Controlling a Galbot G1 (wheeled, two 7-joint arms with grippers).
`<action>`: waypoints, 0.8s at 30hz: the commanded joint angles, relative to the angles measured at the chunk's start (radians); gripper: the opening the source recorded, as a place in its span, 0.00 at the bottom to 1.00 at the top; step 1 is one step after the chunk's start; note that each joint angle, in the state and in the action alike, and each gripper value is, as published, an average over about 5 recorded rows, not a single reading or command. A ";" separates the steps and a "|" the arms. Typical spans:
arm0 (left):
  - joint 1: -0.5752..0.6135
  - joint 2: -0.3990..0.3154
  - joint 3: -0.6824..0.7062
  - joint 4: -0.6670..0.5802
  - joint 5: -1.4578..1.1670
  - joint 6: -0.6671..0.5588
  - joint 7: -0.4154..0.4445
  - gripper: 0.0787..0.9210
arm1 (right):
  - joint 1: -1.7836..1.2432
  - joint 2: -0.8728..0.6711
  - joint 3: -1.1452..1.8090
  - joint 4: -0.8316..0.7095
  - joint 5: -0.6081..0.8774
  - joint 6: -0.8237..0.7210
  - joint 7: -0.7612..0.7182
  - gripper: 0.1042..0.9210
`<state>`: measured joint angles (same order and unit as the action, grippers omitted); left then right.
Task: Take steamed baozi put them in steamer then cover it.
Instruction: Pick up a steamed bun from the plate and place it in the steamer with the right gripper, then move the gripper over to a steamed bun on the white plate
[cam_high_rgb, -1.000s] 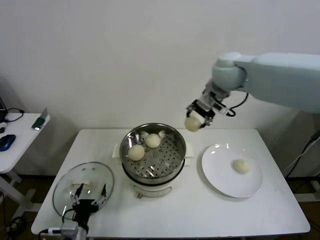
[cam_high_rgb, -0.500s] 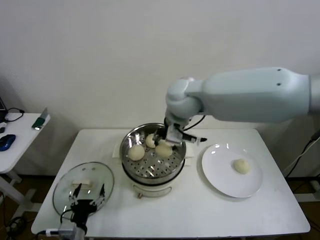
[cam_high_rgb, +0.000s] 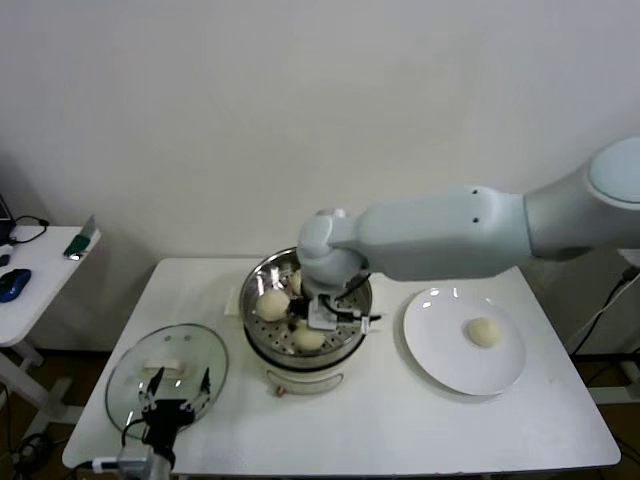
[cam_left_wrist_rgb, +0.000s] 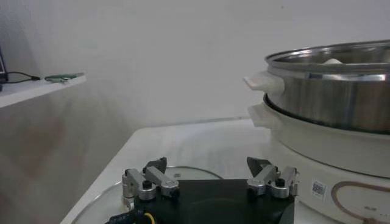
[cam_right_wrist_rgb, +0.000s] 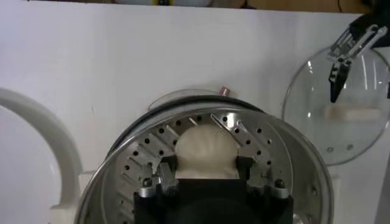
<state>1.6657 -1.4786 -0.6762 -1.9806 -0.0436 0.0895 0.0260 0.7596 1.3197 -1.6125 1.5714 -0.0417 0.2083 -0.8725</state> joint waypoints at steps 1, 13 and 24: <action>-0.001 0.000 0.000 0.003 -0.002 -0.001 0.000 0.88 | -0.076 0.031 0.001 -0.065 -0.045 0.006 0.006 0.66; -0.006 -0.003 0.000 0.007 -0.003 -0.001 -0.001 0.88 | -0.052 0.025 0.024 -0.101 -0.018 0.041 0.032 0.82; -0.007 -0.007 0.003 0.004 -0.002 -0.002 -0.001 0.88 | 0.196 -0.193 -0.035 -0.103 0.287 0.043 -0.123 0.88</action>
<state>1.6597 -1.4857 -0.6743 -1.9747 -0.0462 0.0877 0.0254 0.7817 1.2812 -1.5869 1.4790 0.0152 0.2634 -0.8966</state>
